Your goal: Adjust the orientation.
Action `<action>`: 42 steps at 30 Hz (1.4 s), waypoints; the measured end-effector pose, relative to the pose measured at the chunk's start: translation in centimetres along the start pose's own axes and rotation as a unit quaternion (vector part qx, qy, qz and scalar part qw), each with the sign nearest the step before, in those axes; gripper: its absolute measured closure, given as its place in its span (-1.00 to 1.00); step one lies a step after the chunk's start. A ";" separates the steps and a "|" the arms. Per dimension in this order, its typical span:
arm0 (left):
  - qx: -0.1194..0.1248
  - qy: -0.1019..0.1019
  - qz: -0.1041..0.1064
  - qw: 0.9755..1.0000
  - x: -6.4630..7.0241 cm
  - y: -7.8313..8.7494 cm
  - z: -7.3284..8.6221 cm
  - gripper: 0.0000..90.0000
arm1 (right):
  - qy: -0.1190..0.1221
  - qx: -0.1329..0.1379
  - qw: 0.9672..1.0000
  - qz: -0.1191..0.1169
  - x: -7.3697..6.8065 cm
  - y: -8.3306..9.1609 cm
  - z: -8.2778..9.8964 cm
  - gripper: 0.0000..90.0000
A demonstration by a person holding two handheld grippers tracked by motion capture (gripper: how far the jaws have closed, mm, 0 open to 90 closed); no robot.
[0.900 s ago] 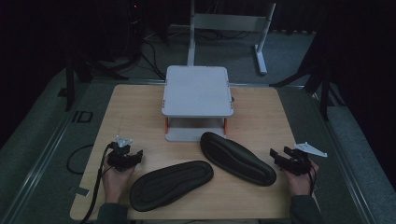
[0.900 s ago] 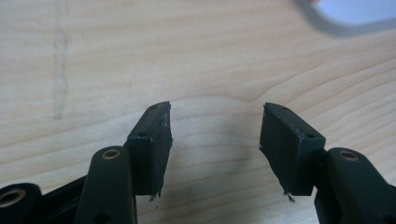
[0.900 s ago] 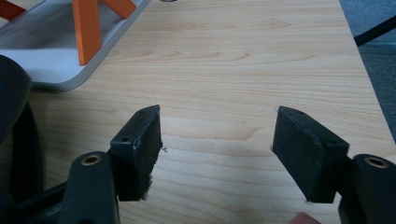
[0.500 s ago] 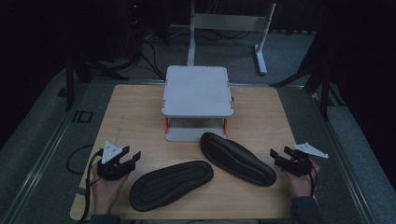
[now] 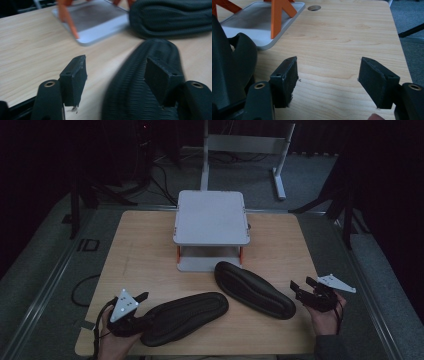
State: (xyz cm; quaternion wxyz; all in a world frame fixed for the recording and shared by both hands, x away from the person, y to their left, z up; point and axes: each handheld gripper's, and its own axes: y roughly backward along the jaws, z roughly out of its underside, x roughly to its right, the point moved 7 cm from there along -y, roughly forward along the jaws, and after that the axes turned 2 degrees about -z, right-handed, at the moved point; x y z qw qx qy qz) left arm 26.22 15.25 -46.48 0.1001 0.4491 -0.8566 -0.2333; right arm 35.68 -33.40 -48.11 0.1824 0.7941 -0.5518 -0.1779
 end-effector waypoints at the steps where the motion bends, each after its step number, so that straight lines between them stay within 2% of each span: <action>1: -0.005 -0.009 0.001 1.000 0.6 -0.1 0.0 -0.29 | 0.001 -0.001 1.000 -0.001 -0.1 0.0 0.0 -0.31; 4: -0.009 -0.031 0.012 0.999 2.3 -0.1 0.2 -0.38 | 0.004 -0.001 1.000 -0.004 -0.3 -0.1 0.0 -0.31; 7: -0.010 -0.044 0.025 0.999 3.7 0.1 0.3 -0.46 | 0.006 -0.002 1.000 -0.006 -0.5 -0.1 0.0 -0.32; 9: -0.018 -0.055 0.038 0.998 4.7 -0.1 0.6 -0.58 | 0.007 -0.002 1.000 -0.008 -0.6 -0.1 0.0 -0.32; 12: -0.048 -0.081 0.042 0.995 6.4 -0.9 1.4 -0.70 | 0.008 -0.003 1.000 -0.010 -0.7 -0.2 0.0 -0.33; 14: -0.067 -0.102 0.031 0.992 7.1 -1.4 2.0 -0.80 | 0.009 -0.001 1.000 -0.011 -0.8 -0.2 -0.1 -0.33; 16: -0.073 -0.113 0.026 0.991 7.6 -1.8 2.4 -0.82 | 0.009 0.002 1.000 -0.012 -0.8 -0.2 -0.1 -0.33; 17: -0.082 -0.122 0.022 0.989 7.7 -2.1 2.7 -0.82 | 0.008 0.003 1.000 -0.013 -0.8 -0.2 -0.1 -0.34; 18: -0.090 -0.135 0.005 0.987 7.6 -2.3 2.9 -0.82 | 0.007 0.003 1.000 -0.013 -0.8 -0.2 -0.1 -0.34; 19: -0.093 -0.140 -0.005 0.986 7.4 -2.4 3.1 -0.82 | 0.007 0.003 1.000 -0.013 -0.8 -0.2 -0.1 -0.34; 21: -0.097 -0.146 -0.025 0.984 7.0 -2.6 3.2 -0.81 | 0.007 0.003 1.000 -0.014 -0.8 -0.2 -0.1 -0.34; 22: -0.097 -0.146 -0.027 0.984 6.8 -2.6 3.2 -0.79 | 0.008 0.003 1.000 -0.014 -0.8 -0.2 -0.1 -0.34; 25: -0.090 -0.141 -0.032 0.985 6.4 -2.7 3.1 -0.74 | 0.010 0.004 1.000 -0.015 -0.9 -0.2 -0.1 -0.34; 26: -0.088 -0.132 -0.030 0.987 5.9 -2.9 3.0 -0.74 | 0.010 0.004 1.000 -0.016 -0.9 -0.2 -0.1 -0.34; 28: -0.083 -0.127 -0.034 0.988 5.5 -3.0 2.8 -0.70 | 0.009 0.003 1.000 -0.017 -0.9 -0.2 -0.2 -0.34; 33: -0.073 -0.119 -0.059 0.989 3.7 -3.4 2.0 -0.68 | 0.010 0.003 1.000 -0.017 -0.9 -0.3 -0.1 -0.34; 35: -0.062 -0.111 -0.064 0.990 2.8 -3.5 1.4 -0.66 | 0.008 0.003 1.000 -0.017 -0.9 -0.3 -0.1 -0.34; 39: -0.039 -0.085 -0.092 0.991 0.2 -3.9 0.4 -0.65 | 0.008 0.003 1.000 -0.018 -0.9 -0.3 -0.1 -0.34; 42: -0.028 -0.061 -0.099 0.993 -1.7 -4.6 -0.3 -0.61 | 0.008 0.002 1.000 -0.018 -0.8 -0.3 -0.1 -0.34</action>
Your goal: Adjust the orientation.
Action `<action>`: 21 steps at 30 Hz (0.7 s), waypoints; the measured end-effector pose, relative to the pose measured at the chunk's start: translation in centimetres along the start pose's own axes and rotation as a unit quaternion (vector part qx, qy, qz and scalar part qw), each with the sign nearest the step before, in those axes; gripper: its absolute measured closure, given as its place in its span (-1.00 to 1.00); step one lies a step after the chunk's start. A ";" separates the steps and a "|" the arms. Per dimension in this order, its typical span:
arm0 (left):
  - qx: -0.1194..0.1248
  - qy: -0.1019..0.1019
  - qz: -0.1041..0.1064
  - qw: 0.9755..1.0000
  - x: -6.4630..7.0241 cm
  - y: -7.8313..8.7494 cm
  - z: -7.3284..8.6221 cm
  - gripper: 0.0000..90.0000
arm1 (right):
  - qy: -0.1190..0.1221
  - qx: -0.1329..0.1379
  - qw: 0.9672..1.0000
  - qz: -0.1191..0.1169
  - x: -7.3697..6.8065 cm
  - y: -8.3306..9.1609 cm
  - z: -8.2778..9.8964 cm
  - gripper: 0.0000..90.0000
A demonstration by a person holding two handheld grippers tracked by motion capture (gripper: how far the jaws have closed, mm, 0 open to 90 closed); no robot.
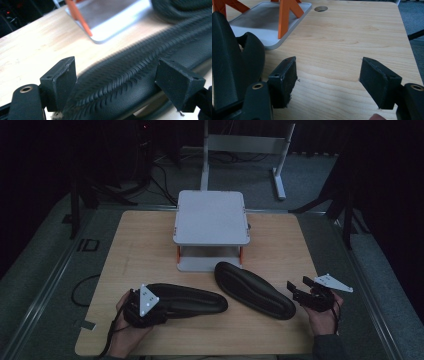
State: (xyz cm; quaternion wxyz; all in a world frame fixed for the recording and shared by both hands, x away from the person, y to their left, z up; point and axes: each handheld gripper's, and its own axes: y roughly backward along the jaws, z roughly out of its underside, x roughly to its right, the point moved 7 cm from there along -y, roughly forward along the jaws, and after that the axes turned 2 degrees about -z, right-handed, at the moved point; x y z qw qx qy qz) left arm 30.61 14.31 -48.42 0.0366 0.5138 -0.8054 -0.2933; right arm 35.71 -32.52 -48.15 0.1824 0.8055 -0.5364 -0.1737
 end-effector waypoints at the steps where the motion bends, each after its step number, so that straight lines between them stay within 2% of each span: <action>1: 0.006 0.011 0.004 1.000 -0.5 -0.4 -0.2 -0.61 | -0.001 0.000 1.000 0.000 0.0 0.0 0.0 -0.34; 2: 0.005 0.017 0.000 1.000 -1.1 -0.8 -0.4 -0.60 | -0.002 0.000 1.000 0.000 0.0 0.0 0.0 -0.34; 3: 0.000 0.013 -0.016 1.000 -1.6 -1.4 -0.5 -0.54 | -0.003 0.000 1.000 0.000 0.0 0.0 0.0 -0.34; 6: -0.014 0.009 -0.028 0.999 -2.4 -3.2 -0.6 -0.54 | -0.003 0.001 1.000 0.000 0.1 0.0 0.0 -0.34; 8: -0.024 0.008 -0.042 0.999 -2.6 -4.0 -0.6 -0.53 | -0.004 0.001 1.000 0.001 0.2 0.0 0.1 -0.34; 10: -0.018 0.006 -0.042 0.999 -2.4 -4.2 -0.8 -0.52 | -0.004 0.002 1.000 0.001 0.3 0.2 0.1 -0.34; 13: -0.009 0.011 -0.035 0.999 -2.2 -3.8 -1.0 -0.49 | -0.007 0.003 1.000 0.002 0.4 0.3 0.1 -0.34; 21: 0.034 0.038 -0.011 0.999 -1.8 0.7 -1.5 -0.46 | -0.005 0.004 1.000 0.001 0.3 0.4 0.1 -0.34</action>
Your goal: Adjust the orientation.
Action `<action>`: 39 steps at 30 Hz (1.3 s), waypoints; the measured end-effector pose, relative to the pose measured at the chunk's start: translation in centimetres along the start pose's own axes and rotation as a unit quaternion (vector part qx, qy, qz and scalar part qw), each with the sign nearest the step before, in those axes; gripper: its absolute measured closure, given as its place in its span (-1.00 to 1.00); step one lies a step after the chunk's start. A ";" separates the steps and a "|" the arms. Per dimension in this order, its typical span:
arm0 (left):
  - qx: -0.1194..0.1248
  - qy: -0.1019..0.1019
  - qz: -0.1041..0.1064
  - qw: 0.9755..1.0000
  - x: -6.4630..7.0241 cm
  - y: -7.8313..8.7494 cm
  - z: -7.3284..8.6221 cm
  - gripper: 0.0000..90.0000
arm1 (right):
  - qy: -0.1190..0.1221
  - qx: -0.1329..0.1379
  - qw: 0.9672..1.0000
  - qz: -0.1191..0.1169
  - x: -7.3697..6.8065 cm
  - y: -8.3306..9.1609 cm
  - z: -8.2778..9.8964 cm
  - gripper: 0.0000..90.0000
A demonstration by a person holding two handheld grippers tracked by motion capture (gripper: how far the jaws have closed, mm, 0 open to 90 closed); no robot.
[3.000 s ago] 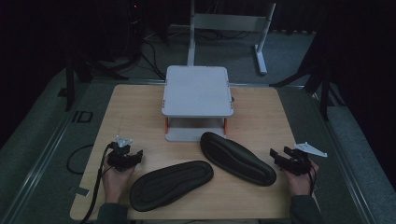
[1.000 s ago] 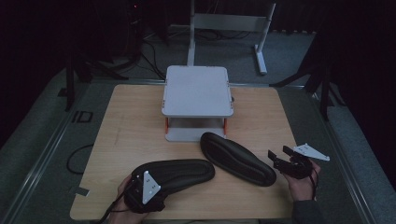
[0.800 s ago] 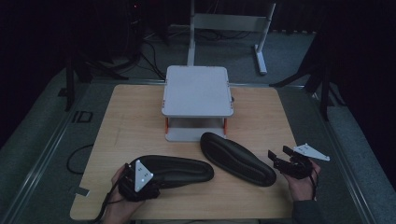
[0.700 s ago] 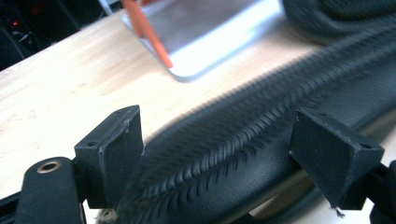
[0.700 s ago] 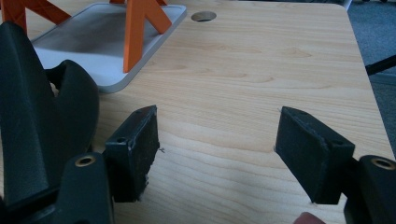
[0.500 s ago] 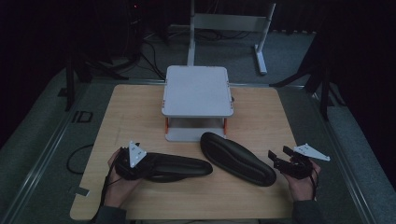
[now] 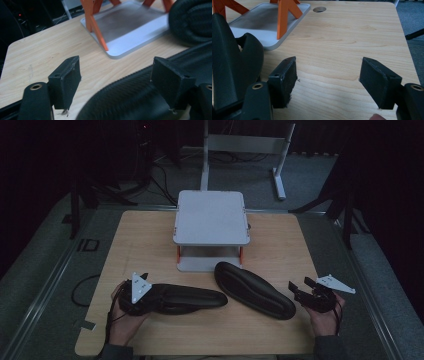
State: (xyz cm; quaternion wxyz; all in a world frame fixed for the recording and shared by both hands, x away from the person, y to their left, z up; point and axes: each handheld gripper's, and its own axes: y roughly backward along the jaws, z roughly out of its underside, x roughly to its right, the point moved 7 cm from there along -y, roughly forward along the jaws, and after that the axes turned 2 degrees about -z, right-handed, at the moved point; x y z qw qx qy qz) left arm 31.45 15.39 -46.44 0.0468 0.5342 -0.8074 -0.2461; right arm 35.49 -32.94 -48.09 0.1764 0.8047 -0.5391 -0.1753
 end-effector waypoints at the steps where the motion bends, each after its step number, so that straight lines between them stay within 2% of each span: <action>1: 0.003 0.006 0.003 1.000 0.1 0.5 0.1 -0.46 | 0.000 0.000 1.000 -0.001 -0.1 0.0 0.0 -0.34; 5: 0.015 0.025 0.016 0.999 1.4 2.7 1.7 -0.35 | 0.001 -0.002 1.000 -0.002 -0.2 -0.1 0.0 -0.35; 7: 0.017 0.035 0.026 0.999 2.2 3.7 2.8 -0.22 | 0.002 -0.001 1.000 -0.003 -0.2 -0.1 0.0 -0.35; 10: 0.007 0.033 0.047 0.998 3.4 4.4 4.0 -0.10 | 0.001 -0.001 1.000 -0.003 -0.2 -0.1 0.0 -0.35; 13: -0.014 0.018 0.057 0.998 4.5 4.1 5.1 -0.10 | 0.003 0.000 1.000 -0.003 -0.3 0.0 0.0 -0.35; 17: -0.051 0.008 0.083 0.995 5.7 2.7 6.6 -0.11 | 0.004 0.000 1.000 -0.004 -0.4 -0.1 0.0 -0.35; 19: -0.063 0.003 0.086 0.994 5.9 2.0 7.0 -0.14 | 0.004 0.000 1.000 -0.005 -0.4 -0.1 0.0 -0.35; 20: -0.066 0.001 0.080 0.995 5.8 1.6 7.1 -0.18 | 0.003 0.000 1.000 -0.005 -0.3 -0.1 0.0 -0.35; 22: -0.066 -0.002 0.077 0.995 5.7 1.4 7.0 -0.26 | 0.003 0.000 1.000 -0.004 -0.3 -0.1 0.0 -0.35; 23: -0.069 -0.007 0.067 0.995 5.2 0.9 6.7 -0.34 | 0.002 0.000 1.000 -0.004 -0.2 -0.1 0.0 -0.35; 28: -0.068 -0.021 0.050 0.996 4.5 -0.5 5.5 -0.40 | 0.002 0.001 1.000 -0.004 -0.3 -0.1 0.0 -0.35; 31: -0.063 -0.030 0.046 0.996 4.1 -1.2 4.6 -0.44 | 0.001 0.000 1.000 -0.004 -0.1 -0.1 0.0 -0.35; 34: -0.056 -0.029 0.052 0.997 4.0 -1.6 3.8 -0.44 | 0.000 0.000 1.000 -0.004 -0.1 -0.1 0.1 -0.35; 35: -0.048 -0.037 0.054 0.997 3.9 -2.0 2.9 -0.44 | -0.001 0.000 1.000 -0.004 -0.1 -0.1 0.1 -0.35; 39: -0.032 -0.032 0.065 0.997 3.8 -3.0 1.1 -0.44 | 0.001 -0.001 1.000 -0.005 -0.2 -0.2 0.1 -0.35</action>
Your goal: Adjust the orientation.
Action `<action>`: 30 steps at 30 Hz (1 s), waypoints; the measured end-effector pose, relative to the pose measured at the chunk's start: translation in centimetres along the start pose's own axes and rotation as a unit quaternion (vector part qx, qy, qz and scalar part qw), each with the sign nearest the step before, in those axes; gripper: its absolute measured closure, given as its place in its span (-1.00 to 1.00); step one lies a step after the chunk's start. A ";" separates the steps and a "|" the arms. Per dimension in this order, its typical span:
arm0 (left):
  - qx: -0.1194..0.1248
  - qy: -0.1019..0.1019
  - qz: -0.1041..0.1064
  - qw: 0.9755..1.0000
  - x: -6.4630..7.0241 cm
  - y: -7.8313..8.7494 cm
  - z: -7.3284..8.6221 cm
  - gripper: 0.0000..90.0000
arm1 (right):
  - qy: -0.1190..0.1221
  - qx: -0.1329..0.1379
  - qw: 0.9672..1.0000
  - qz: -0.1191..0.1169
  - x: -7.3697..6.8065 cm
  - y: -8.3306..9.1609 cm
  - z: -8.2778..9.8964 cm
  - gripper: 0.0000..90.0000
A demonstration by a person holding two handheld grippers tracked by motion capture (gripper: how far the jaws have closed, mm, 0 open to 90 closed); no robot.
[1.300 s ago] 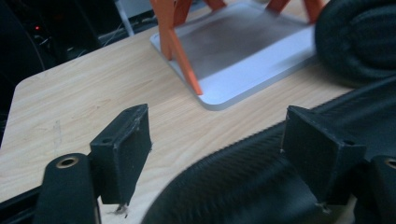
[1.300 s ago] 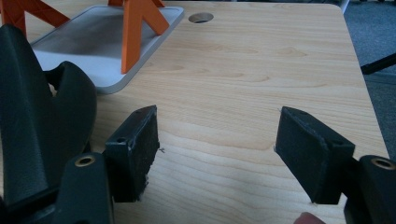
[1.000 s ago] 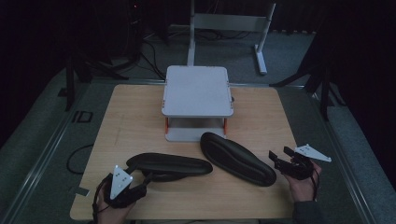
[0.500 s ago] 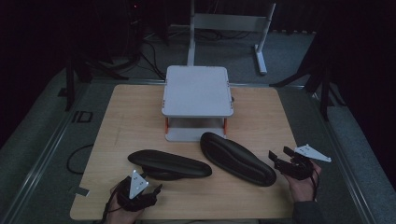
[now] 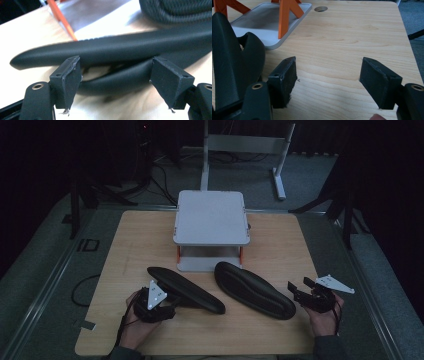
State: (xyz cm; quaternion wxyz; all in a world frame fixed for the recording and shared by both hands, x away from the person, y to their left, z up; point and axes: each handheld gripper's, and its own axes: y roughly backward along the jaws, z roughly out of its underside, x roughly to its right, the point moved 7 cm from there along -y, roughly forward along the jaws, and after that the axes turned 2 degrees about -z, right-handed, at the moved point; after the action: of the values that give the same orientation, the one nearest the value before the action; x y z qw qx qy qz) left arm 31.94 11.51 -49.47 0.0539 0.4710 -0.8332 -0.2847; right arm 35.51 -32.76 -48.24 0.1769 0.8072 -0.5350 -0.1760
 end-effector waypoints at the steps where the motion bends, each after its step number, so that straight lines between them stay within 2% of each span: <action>1: 0.004 -0.001 0.002 1.000 -0.1 -0.2 -0.5 -0.44 | 0.000 0.000 1.000 0.000 0.0 0.0 0.0 -0.35; 9: 0.039 0.010 0.016 0.999 -0.3 -2.1 -3.9 -0.42 | -0.003 -0.001 1.000 -0.001 0.1 -0.1 0.1 -0.35; 12: 0.046 0.013 0.011 0.999 -0.3 -2.7 -4.8 -0.42 | -0.003 -0.001 1.000 0.000 0.1 0.0 0.1 -0.35; 13: 0.046 0.013 0.011 0.999 -0.3 -2.7 -4.8 -0.42 | -0.003 -0.001 1.000 0.000 0.1 0.0 0.1 -0.35; 14: 0.046 0.007 -0.001 0.999 -0.3 -2.9 -5.1 -0.42 | -0.004 -0.001 1.000 0.000 0.2 0.0 0.1 -0.35; 15: 0.048 0.007 -0.004 0.999 -0.3 -2.9 -5.2 -0.42 | -0.004 -0.001 1.000 0.000 0.2 0.0 0.1 -0.35; 20: 0.062 0.025 -0.013 0.998 -0.7 -2.2 -5.2 -0.41 | -0.008 -0.001 1.000 0.000 0.4 0.1 0.2 -0.35; 22: 0.066 0.038 -0.002 0.997 -1.0 -2.1 -5.2 -0.41 | -0.007 -0.001 1.000 0.000 0.4 0.1 0.2 -0.35; 26: 0.051 0.037 0.001 0.998 -1.0 -3.0 -5.0 -0.41 | -0.004 -0.002 1.000 0.000 0.2 0.0 0.2 -0.35; 30: 0.060 0.038 -0.004 0.997 -0.9 -2.0 -4.9 -0.41 | -0.005 -0.001 1.000 0.000 0.3 0.1 0.2 -0.35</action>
State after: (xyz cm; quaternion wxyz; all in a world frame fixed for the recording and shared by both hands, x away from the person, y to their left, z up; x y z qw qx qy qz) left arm 35.75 9.39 -46.28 0.0558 0.4872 -0.8441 -0.2167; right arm 35.41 -33.06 -48.40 0.1748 0.8060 -0.5358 -0.1806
